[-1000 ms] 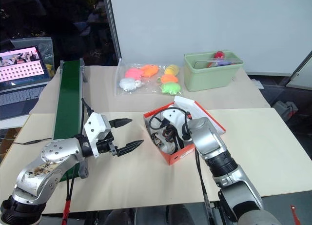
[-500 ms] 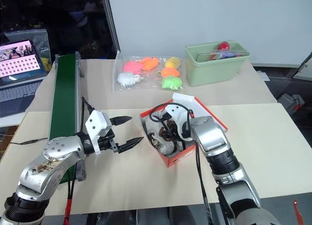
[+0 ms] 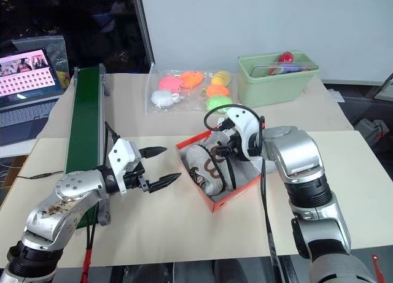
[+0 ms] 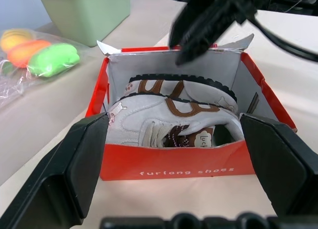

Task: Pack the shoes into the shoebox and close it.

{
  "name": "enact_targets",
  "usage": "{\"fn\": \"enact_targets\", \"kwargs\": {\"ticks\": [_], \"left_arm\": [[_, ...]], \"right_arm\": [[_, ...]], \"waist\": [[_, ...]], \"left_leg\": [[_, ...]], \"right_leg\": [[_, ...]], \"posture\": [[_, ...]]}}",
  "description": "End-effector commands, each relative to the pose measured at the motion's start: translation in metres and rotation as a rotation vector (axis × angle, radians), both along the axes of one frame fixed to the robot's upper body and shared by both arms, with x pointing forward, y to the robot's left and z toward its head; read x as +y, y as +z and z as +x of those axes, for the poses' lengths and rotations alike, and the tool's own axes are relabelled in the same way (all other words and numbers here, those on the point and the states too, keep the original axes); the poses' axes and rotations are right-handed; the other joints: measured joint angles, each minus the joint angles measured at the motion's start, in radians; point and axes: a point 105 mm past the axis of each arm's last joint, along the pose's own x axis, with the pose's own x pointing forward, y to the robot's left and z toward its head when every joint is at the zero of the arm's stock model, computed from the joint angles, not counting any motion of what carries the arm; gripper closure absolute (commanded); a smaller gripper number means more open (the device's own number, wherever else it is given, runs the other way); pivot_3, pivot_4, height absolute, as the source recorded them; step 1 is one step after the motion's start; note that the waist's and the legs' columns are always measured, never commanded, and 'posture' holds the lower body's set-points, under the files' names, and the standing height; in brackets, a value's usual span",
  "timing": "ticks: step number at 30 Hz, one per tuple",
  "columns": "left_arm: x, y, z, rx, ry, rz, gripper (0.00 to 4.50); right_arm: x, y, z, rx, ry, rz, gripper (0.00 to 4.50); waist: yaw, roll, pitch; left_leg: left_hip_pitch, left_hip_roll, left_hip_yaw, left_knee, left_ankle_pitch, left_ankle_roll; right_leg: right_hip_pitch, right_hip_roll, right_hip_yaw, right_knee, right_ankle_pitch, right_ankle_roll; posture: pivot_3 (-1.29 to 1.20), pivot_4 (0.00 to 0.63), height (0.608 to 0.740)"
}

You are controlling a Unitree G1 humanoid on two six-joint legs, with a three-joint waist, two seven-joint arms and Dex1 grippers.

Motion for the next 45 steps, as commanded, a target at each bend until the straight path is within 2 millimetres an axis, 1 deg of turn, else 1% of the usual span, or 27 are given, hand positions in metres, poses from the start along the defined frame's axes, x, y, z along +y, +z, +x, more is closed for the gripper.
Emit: {"fn": "enact_targets", "kwargs": {"ticks": [1,2,3,5,6,8,9,10,11,12,14,16,17,18,20,21,22,23,24,26,28,31,35,38,40,43,45], "left_arm": [[-0.003,0.009,-0.002,-0.052,-0.024,-0.007,0.00],[-0.004,0.008,-0.002,-0.049,-0.028,-0.006,0.00],[-0.003,0.008,-0.003,-0.047,-0.030,-0.006,0.00],[-0.004,0.006,-0.004,-0.043,-0.040,-0.004,0.00],[-0.004,0.005,-0.005,-0.040,-0.045,-0.003,0.00],[-0.005,0.004,-0.006,-0.035,-0.056,-0.001,0.00],[-0.005,0.003,-0.006,-0.032,-0.060,0.000,0.00],[-0.006,0.002,-0.006,-0.028,-0.064,-0.001,0.00],[-0.006,0.001,-0.005,-0.025,-0.068,0.001,0.00],[-0.007,0.001,-0.005,-0.024,-0.070,0.002,0.00],[-0.007,0.001,-0.004,-0.024,-0.073,0.002,0.00],[-0.007,0.001,-0.003,-0.025,-0.076,0.002,0.00],[-0.007,0.002,-0.002,-0.026,-0.077,0.001,0.00],[-0.007,0.002,-0.001,-0.026,-0.079,0.001,0.00],[-0.008,0.002,0.000,-0.025,-0.080,0.000,0.00],[-0.008,0.003,-0.001,-0.026,-0.084,0.002,0.00],[-0.008,0.003,-0.002,-0.026,-0.085,0.002,0.00],[-0.009,0.003,-0.002,-0.027,-0.086,0.003,0.00],[-0.009,0.003,-0.003,-0.027,-0.087,0.003,0.00],[-0.009,0.003,-0.005,-0.028,-0.088,0.004,0.00],[-0.009,0.003,-0.007,-0.025,-0.085,0.001,0.00],[-0.010,0.002,-0.012,-0.022,-0.085,0.001,0.00],[-0.010,0.002,-0.014,-0.019,-0.081,-0.002,0.00],[-0.009,0.004,-0.012,-0.020,-0.078,-0.001,0.00],[-0.009,0.004,-0.012,-0.021,-0.080,-0.001,0.00],[-0.010,0.005,-0.011,-0.021,-0.085,0.001,0.00],[-0.010,0.005,-0.011,-0.022,-0.085,0.002,0.00]], "right_arm": [[-0.021,0.041,-0.006,-0.045,-0.043,0.166,1.57],[-0.033,0.045,-0.010,-0.044,-0.061,0.209,1.82],[-0.040,0.048,-0.012,-0.044,-0.074,0.234,2.10],[-0.056,0.050,-0.017,-0.041,-0.105,0.253,2.61],[-0.063,0.053,-0.022,-0.040,-0.108,0.273,3.04],[-0.074,0.059,-0.036,-0.041,-0.084,0.322,3.62],[-0.083,0.061,-0.047,-0.040,-0.070,0.350,4.01],[-0.094,0.058,-0.059,-0.041,-0.061,0.353,4.31],[-0.104,0.047,-0.073,-0.033,-0.058,0.302,4.42],[-0.111,0.037,-0.086,-0.017,-0.044,0.250,4.42],[-0.117,0.024,-0.102,0.014,-0.014,0.188,4.42],[-0.130,0.003,-0.111,0.061,-0.049,0.098,4.42],[-0.139,-0.012,-0.115,0.093,-0.075,0.025,4.42],[-0.143,-0.026,-0.117,0.121,-0.084,-0.028,4.42],[-0.145,-0.040,-0.121,0.142,-0.080,-0.075,4.42],[-0.144,-0.056,-0.118,0.156,-0.099,-0.094,4.42],[-0.144,-0.074,-0.110,0.160,-0.146,-0.105,4.42],[-0.143,-0.088,-0.105,0.162,-0.177,-0.117,4.42],[-0.144,-0.099,-0.097,0.154,-0.217,-0.120,4.42],[-0.146,-0.108,-0.086,0.126,-0.268,-0.113,4.42],[-0.145,-0.114,-0.076,0.114,-0.320,-0.064,4.42],[-0.142,-0.124,-0.062,0.091,-0.372,-0.045,4.42],[-0.143,-0.126,-0.037,0.053,-0.506,0.046,4.42],[-0.135,-0.123,-0.020,0.042,-0.565,0.163,4.42],[-0.134,-0.121,-0.010,0.039,-0.621,0.240,4.42],[-0.137,-0.113,0.007,0.017,-0.722,0.405,4.42],[-0.139,-0.104,0.015,-0.011,-0.772,0.519,4.42]], "waist": [[0.005,0.000,0.001],[0.008,0.001,0.001],[0.013,0.001,0.001],[0.018,0.001,0.001],[0.021,0.001,0.001],[0.025,0.001,0.001],[0.028,0.001,0.001],[0.030,0.001,0.001],[0.032,0.002,0.001],[0.047,0.002,0.001],[0.051,0.002,0.001],[0.043,0.003,0.001],[0.035,0.003,0.001],[0.033,0.003,0.001],[0.025,0.003,0.001],[0.022,0.003,0.001],[0.018,0.003,0.001],[0.010,0.000,0.002],[0.008,-0.001,0.003],[0.004,-0.001,0.003],[0.005,0.004,0.006],[0.005,0.006,0.006],[0.007,0.006,0.006],[0.006,0.006,0.007],[0.006,0.007,0.007],[0.004,0.007,0.007],[0.004,0.008,0.007]], "left_leg": [[0.000,0.000,0.000,0.000,0.000,0.000],[-0.001,0.000,0.000,0.001,0.000,0.000],[-0.001,0.000,0.000,0.001,0.000,0.000],[-0.002,-0.001,0.000,0.001,0.000,0.000],[-0.002,-0.001,0.000,0.001,0.000,0.000],[-0.002,-0.001,0.000,0.001,0.000,0.000],[-0.002,-0.001,0.000,0.001,0.000,0.000],[-0.002,-0.001,0.000,0.001,0.000,0.000],[-0.002,-0.001,0.000,0.001,0.000,0.000],[-0.002,-0.001,0.000,0.001,0.000,0.000],[-0.001,-0.001,-0.003,0.001,0.000,0.001],[-0.002,-0.002,-0.001,0.003,-0.001,0.001],[-0.001,-0.002,0.000,0.005,-0.001,0.001],[-0.001,-0.002,0.000,0.008,-0.001,0.001],[0.000,-0.001,0.000,0.011,-0.001,0.001],[0.000,-0.001,0.000,0.014,-0.001,0.001],[0.000,-0.001,0.000,0.014,0.000,0.001],[0.002,-0.001,0.000,0.015,0.000,0.001],[0.006,0.000,0.000,0.015,0.000,0.002],[0.013,0.000,0.000,0.015,0.000,0.002],[0.012,-0.001,0.001,0.015,0.000,0.002],[0.010,-0.002,0.001,0.015,0.000,0.001],[0.008,-0.002,0.000,0.014,0.000,0.002],[0.008,-0.002,0.000,0.014,0.000,0.002],[0.009,-0.002,0.000,0.015,0.000,0.001],[0.009,-0.002,0.000,0.015,0.000,0.002],[0.009,-0.002,0.000,0.014,0.000,0.002]], "right_leg": [[0.000,0.000,0.000,0.000,0.000,0.000],[0.000,0.000,0.000,0.000,0.000,0.000],[0.000,0.000,0.000,0.000,0.000,0.000],[0.000,-0.001,0.000,-0.002,0.000,0.000],[0.000,-0.001,0.000,-0.002,0.000,0.001],[0.000,-0.001,0.000,-0.002,0.000,0.001],[0.000,-0.001,0.000,-0.002,0.000,0.001],[0.000,-0.001,0.000,-0.001,0.000,0.001],[0.000,-0.001,0.000,-0.001,0.000,0.001],[0.000,0.000,0.000,-0.001,0.000,0.001],[0.004,0.000,-0.002,-0.004,-0.002,0.003],[0.003,-0.001,0.001,-0.002,-0.002,0.003],[0.005,-0.001,0.002,-0.001,-0.002,0.004],[0.005,-0.001,0.002,-0.001,-0.001,0.004],[0.007,0.000,0.002,0.000,-0.004,0.009],[0.007,0.001,0.003,0.001,-0.005,0.011],[0.008,0.001,0.003,0.001,-0.004,0.012],[0.009,0.001,0.003,0.001,-0.003,0.012],[0.016,0.002,0.002,-0.001,-0.002,0.012],[0.022,0.002,0.003,-0.002,-0.002,0.012],[0.021,0.001,0.004,-0.002,-0.002,0.012],[0.020,0.000,0.005,-0.001,-0.002,0.012],[0.018,0.000,0.004,-0.001,0.000,0.008],[0.019,0.000,0.004,-0.001,0.000,0.008],[0.019,0.000,0.004,-0.001,0.000,0.009],[0.019,0.000,0.004,-0.001,0.000,0.008],[0.019,0.000,0.004,-0.001,0.000,0.007]], "posture": [[0.00,0.150,0.729],[0.00,0.150,0.729],[0.00,0.150,0.729],[0.00,0.150,0.729],[0.00,0.150,0.729],[0.00,0.150,0.729],[0.00,0.150,0.729],[0.00,0.150,0.729],[0.00,0.150,0.729],[0.00,0.150,0.729],[0.00,0.150,0.729],[0.00,0.150,0.729],[0.00,0.150,0.729],[0.00,0.150,0.729],[0.00,0.150,0.729],[0.00,0.150,0.729],[0.00,0.150,0.729],[0.00,0.150,0.729],[0.00,0.150,0.729],[0.00,0.150,0.729],[0.00,0.150,0.729],[0.00,0.150,0.729],[0.00,0.150,0.729],[0.00,0.150,0.729],[0.00,0.150,0.729],[0.00,0.150,0.729],[0.00,0.150,0.729]]}}
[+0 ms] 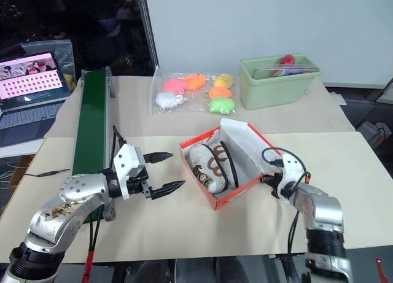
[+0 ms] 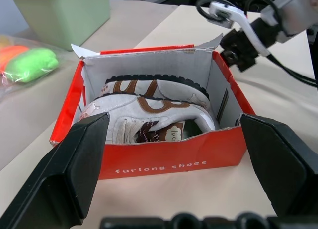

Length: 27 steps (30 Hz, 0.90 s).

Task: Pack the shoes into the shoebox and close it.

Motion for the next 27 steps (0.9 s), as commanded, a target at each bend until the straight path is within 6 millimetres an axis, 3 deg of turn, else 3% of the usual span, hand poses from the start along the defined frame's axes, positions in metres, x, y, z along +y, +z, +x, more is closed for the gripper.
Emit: {"fn": "enact_targets", "kwargs": {"ticks": [1,8,12,21,27], "left_arm": [[-0.001,0.011,-0.001,-0.045,-0.012,-0.004,0.00],[0.000,0.012,0.001,-0.048,-0.007,-0.002,0.00],[0.002,0.013,0.001,-0.050,0.000,0.002,0.00],[0.004,0.014,-0.002,-0.051,0.029,0.000,0.00],[0.006,0.015,-0.001,-0.052,0.043,0.000,0.00]], "right_arm": [[-0.012,0.031,0.018,-0.155,-0.135,0.166,4.42],[-0.002,0.070,0.030,-0.369,-0.176,0.488,4.42],[0.020,0.104,0.023,-0.525,-0.012,0.685,4.42],[0.049,0.160,-0.016,-0.765,0.387,0.595,4.42],[0.069,0.151,-0.024,-0.682,0.557,0.436,4.42]], "waist": [[0.000,0.001,0.001],[0.000,0.005,0.003],[-0.001,0.006,0.003],[0.000,0.008,0.005],[-0.004,0.008,0.005]], "left_leg": [[0.000,0.000,0.000,0.000,0.000,0.000],[-0.001,0.000,0.000,0.000,0.000,0.000],[-0.002,0.000,0.000,0.000,0.000,0.000],[-0.003,0.000,0.000,0.000,0.000,0.000],[-0.003,0.000,0.000,0.000,0.000,0.000]], "right_leg": [[0.000,0.000,0.000,0.000,0.000,0.000],[-0.001,0.000,0.000,0.000,0.000,0.000],[-0.001,0.000,0.000,0.000,0.000,0.000],[-0.003,0.000,0.000,0.000,0.000,0.000],[-0.003,0.000,0.000,0.001,0.000,0.000]], "posture": [[0.00,0.150,0.729],[0.00,0.150,0.729],[0.00,0.150,0.729],[0.00,0.150,0.729],[0.00,0.150,0.729]]}}
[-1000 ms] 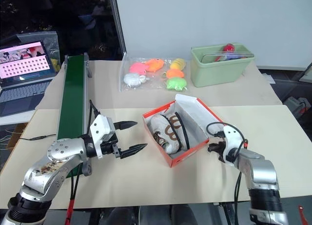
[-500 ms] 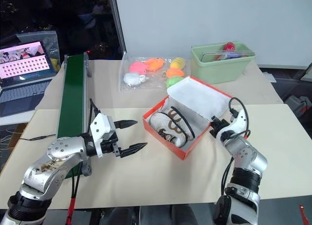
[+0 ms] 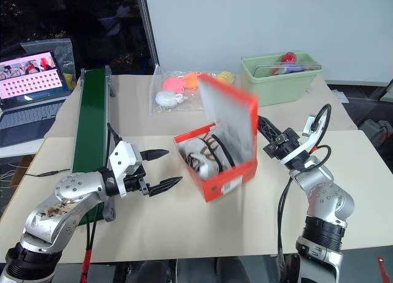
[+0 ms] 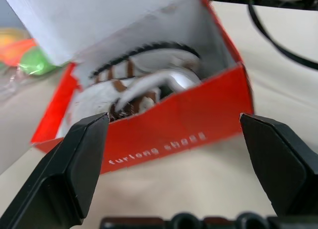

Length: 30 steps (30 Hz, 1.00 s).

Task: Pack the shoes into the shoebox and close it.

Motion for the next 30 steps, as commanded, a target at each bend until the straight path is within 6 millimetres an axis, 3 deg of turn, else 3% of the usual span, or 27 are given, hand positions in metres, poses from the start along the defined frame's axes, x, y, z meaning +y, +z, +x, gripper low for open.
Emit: {"fn": "enact_targets", "kwargs": {"ticks": [1,7,11,16,19,23,26,30], "left_arm": [[0.000,0.011,-0.003,-0.042,-0.003,-0.006,0.00],[0.001,0.012,-0.003,-0.043,-0.001,-0.006,0.00],[0.002,0.012,-0.003,-0.039,0.004,-0.004,0.00],[0.004,0.011,-0.004,-0.036,0.010,0.001,0.00],[0.004,0.011,-0.004,-0.037,0.010,0.002,0.00],[0.003,0.012,-0.005,-0.040,0.014,-0.002,0.00],[0.004,0.013,-0.005,-0.043,0.019,-0.001,0.00],[0.004,0.014,-0.005,-0.045,0.025,-0.004,0.00]], "right_arm": [[0.014,0.000,-0.008,-0.027,0.072,-0.113,4.42],[0.049,-0.016,-0.020,-0.032,0.188,-0.396,4.42],[0.072,-0.012,-0.019,-0.040,0.219,-0.458,4.42],[0.115,-0.009,-0.017,-0.061,0.268,-0.487,4.42],[0.140,-0.028,-0.007,0.013,0.270,-0.553,4.42],[0.141,-0.066,-0.002,0.099,0.274,-0.695,4.42],[0.131,-0.100,0.000,0.190,0.276,-0.785,4.42],[0.127,-0.104,0.004,0.204,0.272,-0.774,4.42]], "waist": [[0.000,0.000,0.000],[0.002,0.000,0.000],[0.001,0.000,0.000],[0.003,0.000,0.000],[0.000,-0.001,0.000],[0.016,-0.001,0.000],[0.017,-0.003,-0.002],[0.016,-0.004,-0.003]], "left_leg": [[0.000,0.000,0.000,0.000,0.000,0.000],[-0.001,0.000,0.000,0.000,0.000,0.000],[-0.001,0.000,0.000,0.000,0.000,0.000],[-0.001,0.000,0.000,0.000,0.000,0.000],[-0.004,0.000,0.000,0.000,0.000,0.000],[-0.009,0.000,-0.001,0.001,0.001,-0.001],[-0.010,-0.001,0.000,0.001,0.001,-0.001],[-0.005,-0.001,-0.001,0.001,0.001,-0.001]], "right_leg": [[0.000,0.000,0.000,0.000,0.000,0.000],[-0.001,0.000,0.000,0.000,0.000,0.000],[-0.001,0.000,0.000,0.000,0.000,0.001],[-0.002,0.000,0.000,0.000,-0.001,0.001],[-0.005,0.000,0.000,0.001,0.000,0.000],[-0.011,0.000,-0.001,0.003,0.001,-0.001],[-0.012,-0.002,-0.001,0.002,0.001,-0.001],[-0.007,-0.001,-0.001,0.002,0.001,-0.001]], "posture": [[0.00,0.150,0.729],[0.00,0.150,0.729],[0.00,0.150,0.729],[0.00,0.150,0.729],[0.00,0.150,0.729],[0.00,0.150,0.729],[0.00,0.150,0.729],[0.00,0.150,0.729]]}}
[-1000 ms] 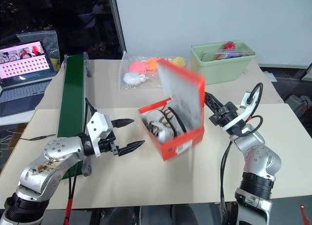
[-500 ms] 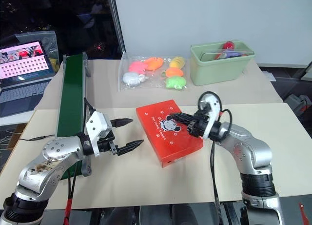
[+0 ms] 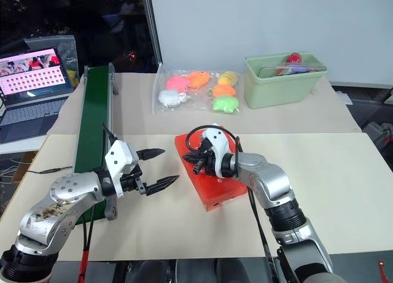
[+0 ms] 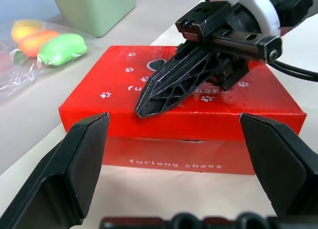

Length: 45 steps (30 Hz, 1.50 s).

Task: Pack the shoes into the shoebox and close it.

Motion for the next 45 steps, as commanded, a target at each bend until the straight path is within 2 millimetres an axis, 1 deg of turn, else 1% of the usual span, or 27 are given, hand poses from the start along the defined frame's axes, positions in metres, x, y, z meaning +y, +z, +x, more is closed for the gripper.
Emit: {"fn": "enact_targets", "kwargs": {"ticks": [1,3,4,8,13,17,20,21,24,27,32,35,37,39,41,42,43,45], "left_arm": [[-0.003,0.012,-0.004,-0.048,-0.011,-0.011,0.00],[-0.002,0.013,-0.004,-0.050,-0.005,-0.012,0.00],[-0.001,0.013,-0.003,-0.050,-0.002,-0.012,0.00],[-0.001,0.013,-0.002,-0.050,0.002,-0.013,0.00],[0.000,0.013,-0.002,-0.051,0.012,-0.012,0.00],[0.000,0.013,-0.003,-0.053,0.017,-0.014,0.00],[0.001,0.014,-0.002,-0.055,0.019,-0.013,0.00],[0.001,0.014,-0.001,-0.056,0.019,-0.012,0.00],[0.001,0.015,-0.001,-0.057,0.016,-0.010,0.00],[0.002,0.015,0.000,-0.058,0.014,-0.009,0.00],[0.002,0.017,0.003,-0.061,0.018,-0.011,0.00],[0.004,0.017,0.005,-0.057,0.027,-0.016,0.00],[0.010,0.017,0.009,-0.051,0.064,-0.028,0.00],[0.014,0.017,0.011,-0.048,0.093,-0.039,0.00],[0.021,0.017,0.015,-0.048,0.144,-0.054,0.00],[0.031,0.018,0.021,-0.057,0.226,-0.076,0.00],[0.039,0.019,0.025,-0.063,0.284,-0.092,0.00],[0.056,0.024,0.032,-0.087,0.408,-0.137,0.00]], "right_arm": [[-0.014,-0.035,0.003,0.108,-0.054,-0.079,4.42],[-0.010,-0.036,0.002,0.104,-0.040,-0.084,4.42],[-0.008,-0.036,0.001,0.103,-0.034,-0.087,4.42],[0.000,-0.043,-0.004,0.104,-0.013,-0.110,4.42],[0.010,-0.053,-0.015,0.115,0.018,-0.145,4.42],[0.009,-0.060,-0.017,0.110,0.018,-0.190,4.42],[0.007,-0.074,-0.016,0.110,-0.004,-0.255,4.42],[0.008,-0.075,-0.016,0.116,-0.009,-0.249,4.42],[0.009,-0.071,-0.014,0.118,-0.025,-0.223,4.42],[0.005,-0.064,-0.007,0.104,-0.055,-0.204,4.42],[-0.016,-0.041,0.017,0.087,-0.163,-0.100,4.42],[-0.026,-0.024,0.025,0.075,-0.196,-0.019,4.42],[-0.036,0.007,0.029,0.046,-0.219,0.120,4.42],[-0.043,0.024,0.029,0.029,-0.224,0.199,4.42],[-0.047,0.037,0.024,0.028,-0.209,0.251,4.42],[-0.055,0.055,0.020,0.011,-0.208,0.321,4.42],[-0.061,0.067,0.017,-0.001,-0.206,0.367,4.42],[-0.079,0.091,0.015,-0.044,-0.248,0.457,4.42]], "waist": [[0.000,0.000,0.000],[-0.002,0.000,0.000],[-0.003,0.000,0.000],[-0.010,0.000,0.000],[-0.015,0.000,0.000],[-0.013,0.000,-0.001],[-0.012,0.000,-0.003],[-0.011,-0.001,-0.004],[-0.012,-0.002,-0.008],[-0.012,-0.004,-0.009],[-0.011,-0.004,-0.009],[-0.012,-0.004,-0.009],[-0.012,-0.004,-0.009],[-0.011,-0.004,-0.008],[-0.011,-0.004,-0.008],[-0.012,-0.004,-0.008],[-0.013,-0.003,-0.008],[-0.012,-0.003,-0.007]], "left_leg": [[0.003,0.000,0.000,0.000,0.000,0.000],[0.011,0.001,0.000,0.000,0.000,0.000],[0.013,0.001,0.000,0.000,0.000,0.000],[0.013,0.001,0.000,-0.001,0.000,0.000],[0.013,0.001,0.000,-0.001,0.000,0.000],[0.013,0.001,0.000,-0.001,0.000,0.000],[0.013,0.001,0.000,-0.001,0.000,0.000],[0.014,0.001,0.000,-0.001,0.000,0.000],[0.014,0.001,0.000,-0.001,0.000,0.000],[0.017,0.001,0.000,-0.001,0.000,0.000],[0.020,0.001,0.000,-0.001,0.000,0.000],[0.019,0.001,0.000,-0.001,0.000,0.000],[0.016,0.001,0.000,-0.002,0.000,0.000],[0.010,0.001,0.000,-0.002,0.000,0.000],[0.004,0.001,0.000,-0.002,0.000,0.000],[0.002,0.001,0.000,-0.002,0.000,0.000],[-0.004,0.001,0.000,-0.002,0.000,0.000],[-0.008,0.001,-0.001,-0.001,0.000,0.000]], "right_leg": [[0.003,0.000,0.000,0.000,0.000,0.000],[0.012,0.001,0.000,-0.002,-0.001,0.002],[0.014,0.001,0.000,-0.002,-0.004,0.006],[0.014,0.001,0.000,-0.002,-0.004,0.006],[0.014,0.001,0.000,-0.002,-0.002,0.002],[0.014,0.001,0.000,-0.002,-0.002,0.003],[0.014,0.001,0.000,-0.002,-0.002,0.003],[0.014,0.001,0.000,-0.002,-0.002,0.003],[0.015,0.001,0.000,-0.002,-0.003,0.004],[0.017,0.001,0.000,-0.002,-0.005,0.007],[0.020,0.001,0.000,-0.003,-0.005,0.007],[0.020,0.001,0.000,-0.003,-0.005,0.007],[0.017,0.001,0.000,-0.003,-0.005,0.006],[0.010,0.001,0.000,-0.002,-0.001,0.000],[0.005,0.001,0.000,-0.002,-0.001,0.000],[0.002,0.001,0.000,-0.002,-0.001,0.000],[-0.005,0.000,0.000,-0.001,0.000,0.000],[-0.008,0.001,0.000,0.000,0.000,0.000]], "posture": [[0.00,0.150,0.729],[0.00,0.150,0.729],[0.00,0.150,0.729],[0.00,0.150,0.729],[0.00,0.150,0.729],[0.00,0.150,0.729],[0.00,0.150,0.729],[0.00,0.150,0.729],[0.00,0.150,0.729],[0.00,0.150,0.729],[0.00,0.150,0.729],[0.00,0.150,0.729],[0.00,0.150,0.729],[0.00,0.150,0.729],[0.00,0.150,0.729],[0.00,0.150,0.729],[0.00,0.150,0.729],[0.00,0.150,0.729]]}}
